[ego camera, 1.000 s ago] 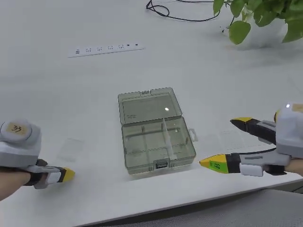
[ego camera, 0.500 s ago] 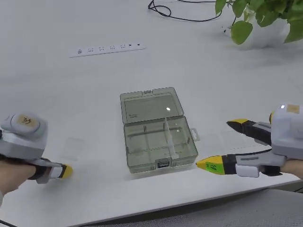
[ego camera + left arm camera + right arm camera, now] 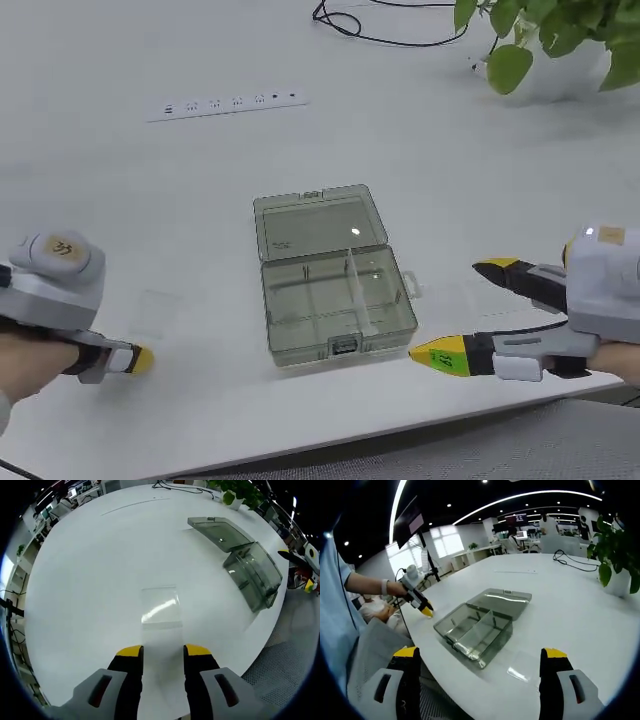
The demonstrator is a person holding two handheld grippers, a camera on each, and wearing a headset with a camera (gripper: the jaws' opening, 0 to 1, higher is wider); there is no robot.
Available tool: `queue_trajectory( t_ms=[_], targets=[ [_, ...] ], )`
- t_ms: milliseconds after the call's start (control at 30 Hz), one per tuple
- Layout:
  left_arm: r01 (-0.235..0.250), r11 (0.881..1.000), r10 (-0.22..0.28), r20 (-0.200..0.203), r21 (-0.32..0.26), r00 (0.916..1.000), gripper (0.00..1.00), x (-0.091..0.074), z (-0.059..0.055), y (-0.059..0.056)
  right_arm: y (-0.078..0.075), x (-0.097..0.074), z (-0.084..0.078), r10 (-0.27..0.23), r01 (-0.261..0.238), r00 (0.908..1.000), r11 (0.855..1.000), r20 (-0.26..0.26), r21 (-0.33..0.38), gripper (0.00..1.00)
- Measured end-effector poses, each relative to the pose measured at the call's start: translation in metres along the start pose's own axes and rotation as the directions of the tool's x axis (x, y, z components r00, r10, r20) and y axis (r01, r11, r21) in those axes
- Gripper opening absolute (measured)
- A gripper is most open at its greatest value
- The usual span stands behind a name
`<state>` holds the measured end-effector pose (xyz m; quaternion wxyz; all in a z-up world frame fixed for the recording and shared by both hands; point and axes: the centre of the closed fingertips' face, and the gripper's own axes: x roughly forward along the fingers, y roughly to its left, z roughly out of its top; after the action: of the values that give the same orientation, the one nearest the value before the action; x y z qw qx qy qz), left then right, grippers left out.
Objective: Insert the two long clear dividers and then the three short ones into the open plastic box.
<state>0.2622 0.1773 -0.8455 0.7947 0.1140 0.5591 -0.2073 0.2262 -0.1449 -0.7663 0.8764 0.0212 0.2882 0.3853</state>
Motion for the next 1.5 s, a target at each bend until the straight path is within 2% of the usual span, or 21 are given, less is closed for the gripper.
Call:
queue_trajectory(
  t_ms=[200,367,667,833,900,1000,1100,1233,1333,1400,1433,1467,1500],
  targets=[
    [0.006,1.000,-0.006,0.007,0.004,1.0000,0.30,0.000,0.001,-0.002,0.001,0.002,-0.001,0.006,-0.006,1.0000,1.000,-0.001,0.005,1.00],
    [0.016,1.000,-0.016,0.033,-0.002,0.9993,0.30,-0.002,0.005,-0.005,-0.004,0.003,-0.003,0.005,-0.005,1.0000,1.000,-0.004,0.016,1.00],
    [0.049,0.998,-0.045,0.117,-0.030,0.9921,0.30,-0.011,0.018,-0.013,-0.002,0.006,-0.004,0.014,-0.013,0.9997,1.000,-0.020,0.025,0.97],
    [0.062,0.998,-0.056,0.183,-0.028,0.9815,0.30,-0.020,0.032,-0.020,0.000,0.010,-0.003,0.023,-0.022,0.9994,0.999,-0.027,0.026,0.96],
    [0.072,0.997,-0.065,0.198,-0.028,0.9781,0.30,-0.022,0.036,-0.023,0.002,0.012,0.000,0.025,-0.024,0.9994,0.999,-0.024,0.031,0.96],
    [0.082,0.996,-0.075,0.230,-0.021,0.9703,0.30,-0.027,0.044,-0.029,0.002,0.015,0.005,0.026,-0.025,0.9996,0.998,-0.013,0.056,0.93],
    [0.108,0.994,-0.097,0.276,-0.026,0.9563,0.30,-0.034,0.055,-0.039,0.003,0.019,0.010,0.026,-0.026,0.9996,0.998,-0.007,0.065,0.93],
    [0.129,0.991,-0.118,0.317,-0.015,0.9409,0.30,-0.041,0.067,-0.052,0.008,0.024,0.015,0.033,-0.032,0.9994,0.996,-0.007,0.080,0.92],
    [0.153,0.988,-0.141,0.356,-0.006,0.9239,0.30,-0.047,0.079,-0.065,0.012,0.028,0.022,0.038,-0.038,0.9993,0.994,0.005,0.103,0.91],
    [0.164,0.986,-0.153,0.375,0.001,0.9143,0.30,-0.049,0.085,-0.074,0.014,0.031,0.026,0.038,-0.039,0.9992,0.992,0.008,0.118,0.90],
    [0.168,0.986,-0.156,0.378,0.003,0.9124,0.30,-0.050,0.087,-0.076,0.014,0.032,0.027,0.039,-0.040,0.9992,0.991,0.008,0.130,0.90],
    [0.179,0.984,-0.167,0.391,0.007,0.9050,0.30,-0.051,0.090,-0.082,0.012,0.032,0.026,0.039,-0.039,0.9992,0.988,0.003,0.152,0.90],
    [0.183,0.983,-0.172,0.395,0.010,0.9023,0.30,-0.051,0.092,-0.085,0.011,0.032,0.026,0.045,-0.044,0.9990,0.984,0.001,0.170,0.90]
  ],
)
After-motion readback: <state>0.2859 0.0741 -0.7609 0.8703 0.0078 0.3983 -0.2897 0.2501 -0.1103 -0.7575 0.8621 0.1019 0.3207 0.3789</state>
